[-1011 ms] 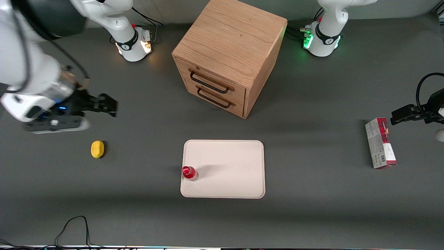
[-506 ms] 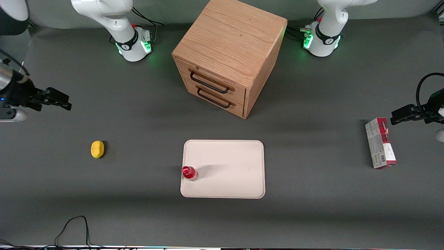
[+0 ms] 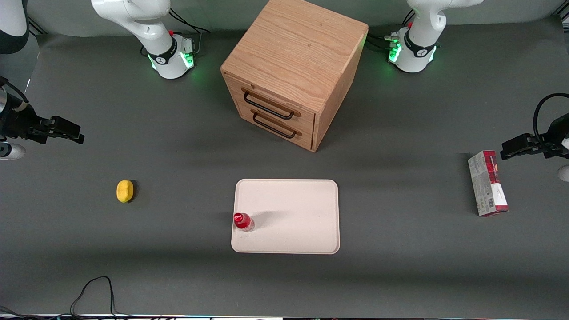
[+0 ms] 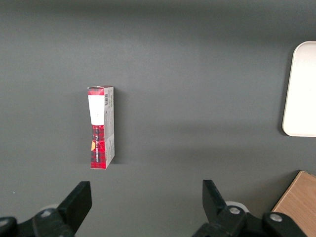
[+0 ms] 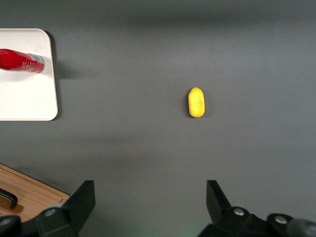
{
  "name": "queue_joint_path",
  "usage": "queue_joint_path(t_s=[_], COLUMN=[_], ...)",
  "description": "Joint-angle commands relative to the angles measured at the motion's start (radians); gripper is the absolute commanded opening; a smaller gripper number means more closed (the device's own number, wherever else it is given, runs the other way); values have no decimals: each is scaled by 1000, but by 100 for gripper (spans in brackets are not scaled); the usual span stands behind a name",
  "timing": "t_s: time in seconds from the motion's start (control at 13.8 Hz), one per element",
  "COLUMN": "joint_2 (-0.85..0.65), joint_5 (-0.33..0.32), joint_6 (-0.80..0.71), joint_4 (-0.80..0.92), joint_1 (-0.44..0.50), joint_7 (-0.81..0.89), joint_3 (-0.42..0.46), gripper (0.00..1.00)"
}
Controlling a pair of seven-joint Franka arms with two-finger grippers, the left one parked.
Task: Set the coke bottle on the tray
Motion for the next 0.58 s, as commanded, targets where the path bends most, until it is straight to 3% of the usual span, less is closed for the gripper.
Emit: queue_joint_path(t_s=[0.0,0.51], joint_2=[-4,-3], joint_5=[18,18], joint_6=[8,40], joint_4=[-19,-19], joint_1=[11,41], joint_7=[-13,-11], joint_3=[-38,-58], gripper=[100,100])
